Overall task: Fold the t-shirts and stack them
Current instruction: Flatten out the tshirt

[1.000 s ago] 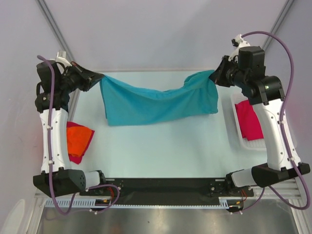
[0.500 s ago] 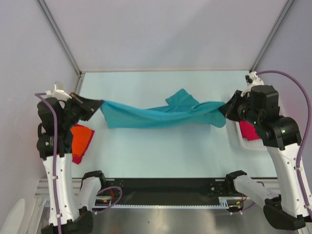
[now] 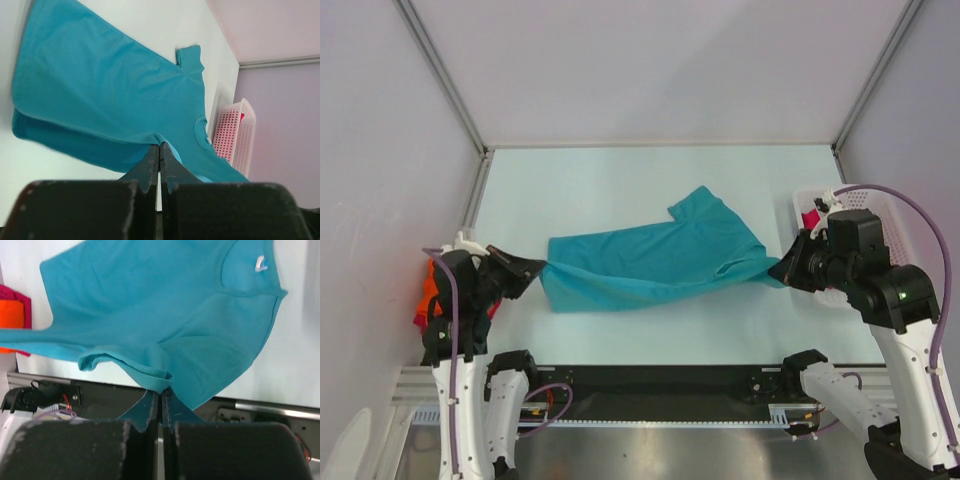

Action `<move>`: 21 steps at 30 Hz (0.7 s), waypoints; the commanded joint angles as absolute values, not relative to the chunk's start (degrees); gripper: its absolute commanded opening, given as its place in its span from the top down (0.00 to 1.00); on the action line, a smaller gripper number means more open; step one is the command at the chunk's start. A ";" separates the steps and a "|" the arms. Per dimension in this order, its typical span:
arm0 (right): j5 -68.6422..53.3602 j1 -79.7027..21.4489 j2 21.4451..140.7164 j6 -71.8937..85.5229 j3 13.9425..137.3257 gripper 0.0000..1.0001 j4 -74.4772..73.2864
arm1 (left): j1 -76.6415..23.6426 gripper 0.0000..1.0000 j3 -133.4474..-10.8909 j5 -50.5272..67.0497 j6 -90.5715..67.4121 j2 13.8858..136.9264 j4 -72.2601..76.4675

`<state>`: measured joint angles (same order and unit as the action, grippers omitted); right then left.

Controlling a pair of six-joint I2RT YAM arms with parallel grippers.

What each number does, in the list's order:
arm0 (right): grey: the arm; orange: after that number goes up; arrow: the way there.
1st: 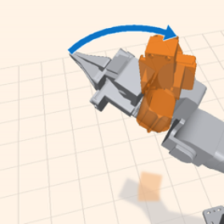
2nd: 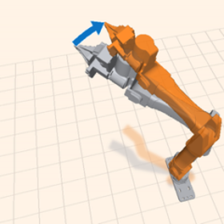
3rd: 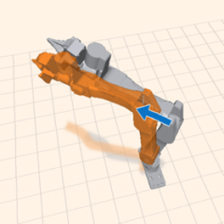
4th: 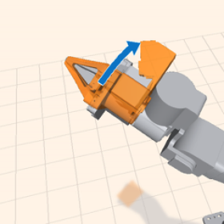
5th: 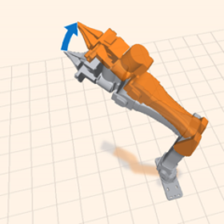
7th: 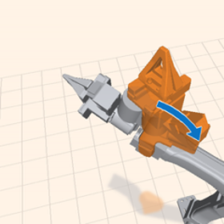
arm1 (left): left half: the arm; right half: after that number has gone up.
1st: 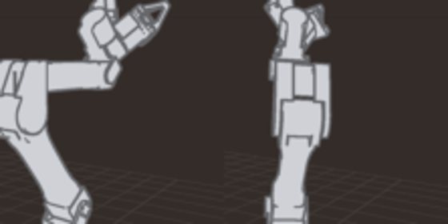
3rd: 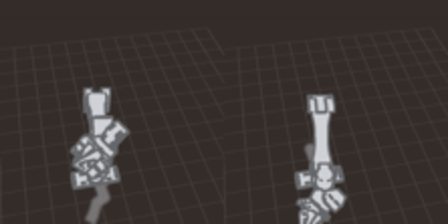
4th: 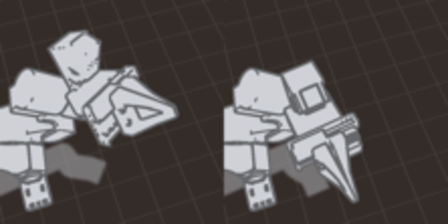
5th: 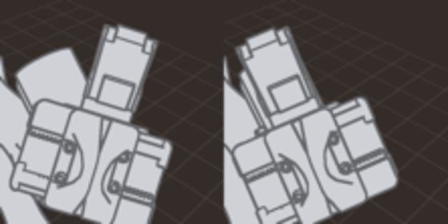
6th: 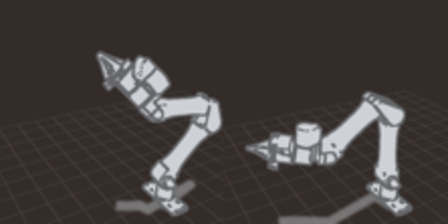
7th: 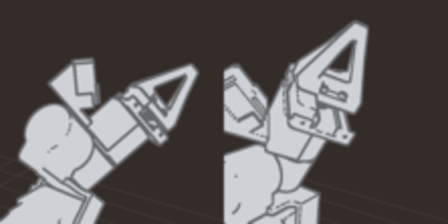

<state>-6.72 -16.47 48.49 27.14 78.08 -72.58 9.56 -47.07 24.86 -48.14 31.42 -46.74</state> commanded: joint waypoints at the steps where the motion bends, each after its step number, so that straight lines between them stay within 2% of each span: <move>1: -9.75 -16.96 46.50 28.21 77.08 1.00 -76.72 | 9.23 1.00 -48.16 21.45 -51.33 28.66 -49.30; 13: -11.25 -17.05 43.06 27.95 74.27 1.00 -78.85 | 8.79 1.00 -52.21 21.61 -54.93 25.92 -51.17; 19: -11.07 -16.96 51.40 25.40 78.04 1.00 -66.03 | 8.70 1.00 -56.25 23.55 -54.58 37.60 -41.18; 21: -12.30 -16.53 58.60 24.52 81.54 1.00 -59.08 | 8.70 1.00 -57.82 25.22 -55.98 45.65 -36.06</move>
